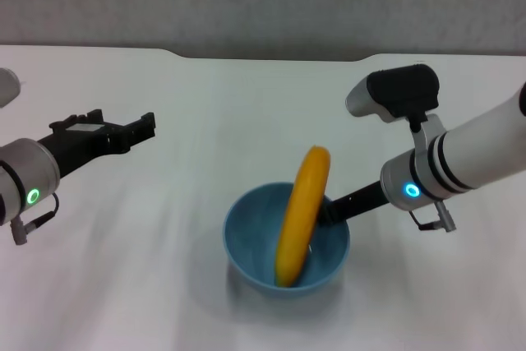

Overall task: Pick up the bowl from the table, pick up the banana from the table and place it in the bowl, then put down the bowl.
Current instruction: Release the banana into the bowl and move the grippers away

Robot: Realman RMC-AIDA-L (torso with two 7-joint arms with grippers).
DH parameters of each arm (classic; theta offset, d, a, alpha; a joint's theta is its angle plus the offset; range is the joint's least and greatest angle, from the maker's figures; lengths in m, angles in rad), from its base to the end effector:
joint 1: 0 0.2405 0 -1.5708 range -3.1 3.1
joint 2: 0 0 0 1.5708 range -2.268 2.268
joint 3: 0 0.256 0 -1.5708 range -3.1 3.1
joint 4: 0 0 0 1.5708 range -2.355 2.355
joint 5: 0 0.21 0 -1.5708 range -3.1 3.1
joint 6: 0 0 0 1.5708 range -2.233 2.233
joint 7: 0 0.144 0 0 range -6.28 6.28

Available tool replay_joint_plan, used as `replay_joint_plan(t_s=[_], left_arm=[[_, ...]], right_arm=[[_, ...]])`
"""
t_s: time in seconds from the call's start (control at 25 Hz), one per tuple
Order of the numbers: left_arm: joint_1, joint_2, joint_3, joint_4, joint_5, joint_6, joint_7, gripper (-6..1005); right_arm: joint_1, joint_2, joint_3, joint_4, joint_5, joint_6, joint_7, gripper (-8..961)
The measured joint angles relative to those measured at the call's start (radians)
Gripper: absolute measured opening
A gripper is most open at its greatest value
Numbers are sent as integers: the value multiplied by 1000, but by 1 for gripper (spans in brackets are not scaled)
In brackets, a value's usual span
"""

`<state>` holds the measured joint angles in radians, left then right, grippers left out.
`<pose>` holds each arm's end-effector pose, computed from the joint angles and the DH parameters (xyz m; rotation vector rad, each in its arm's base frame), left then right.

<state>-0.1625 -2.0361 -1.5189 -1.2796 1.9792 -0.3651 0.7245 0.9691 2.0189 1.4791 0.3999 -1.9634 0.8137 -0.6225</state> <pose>-0.2500 0.3665 0.0153 -1.9126 -0.9771 -0.4814 0.1971 0.4181 -0.0941 -2.4621 1.2493 -0.1429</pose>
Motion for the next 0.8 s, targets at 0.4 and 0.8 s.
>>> replay_joint_plan(t_s=[0.4, 0.8], left_arm=[[11, -1, -1, 2, -4, 16, -1, 903], [18, -2, -1, 2, -4, 20, 1, 903]], right_arm=[[-26, -8, -33, 12, 33, -31, -2, 118], [-43, -8, -28, 13, 33, -35, -3, 123]])
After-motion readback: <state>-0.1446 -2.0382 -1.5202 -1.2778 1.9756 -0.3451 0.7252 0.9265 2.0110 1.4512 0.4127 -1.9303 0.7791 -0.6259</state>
